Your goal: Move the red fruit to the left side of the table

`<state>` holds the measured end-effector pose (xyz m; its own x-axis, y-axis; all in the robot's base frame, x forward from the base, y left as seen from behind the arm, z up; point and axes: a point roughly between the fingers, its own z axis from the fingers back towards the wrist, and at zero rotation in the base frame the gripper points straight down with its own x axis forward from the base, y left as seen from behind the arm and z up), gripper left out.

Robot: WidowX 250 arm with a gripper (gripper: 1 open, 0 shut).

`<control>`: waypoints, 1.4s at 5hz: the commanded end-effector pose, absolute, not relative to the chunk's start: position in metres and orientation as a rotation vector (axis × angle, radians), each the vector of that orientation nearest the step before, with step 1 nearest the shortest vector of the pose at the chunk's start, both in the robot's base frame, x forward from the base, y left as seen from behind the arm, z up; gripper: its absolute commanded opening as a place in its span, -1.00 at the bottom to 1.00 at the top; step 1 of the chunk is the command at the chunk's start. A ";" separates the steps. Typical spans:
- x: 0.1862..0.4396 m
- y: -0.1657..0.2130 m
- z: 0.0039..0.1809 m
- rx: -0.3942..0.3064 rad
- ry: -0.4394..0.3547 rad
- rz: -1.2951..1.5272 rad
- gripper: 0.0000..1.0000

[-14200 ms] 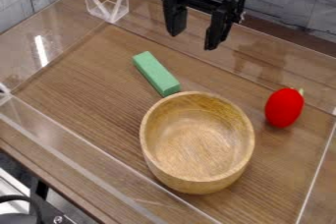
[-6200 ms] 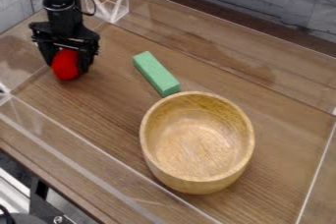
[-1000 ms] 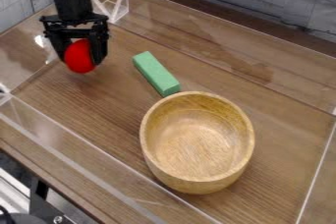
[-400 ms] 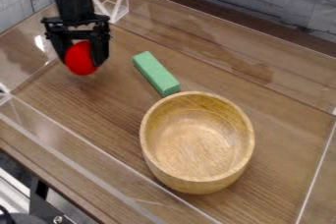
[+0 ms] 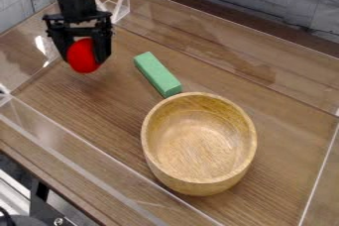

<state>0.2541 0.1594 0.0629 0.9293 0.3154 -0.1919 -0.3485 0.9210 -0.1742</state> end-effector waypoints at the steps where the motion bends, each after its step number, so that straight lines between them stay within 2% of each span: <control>1: 0.263 0.163 0.091 -0.169 0.076 0.321 1.00; 7: 0.265 0.167 0.072 -0.186 0.115 0.297 1.00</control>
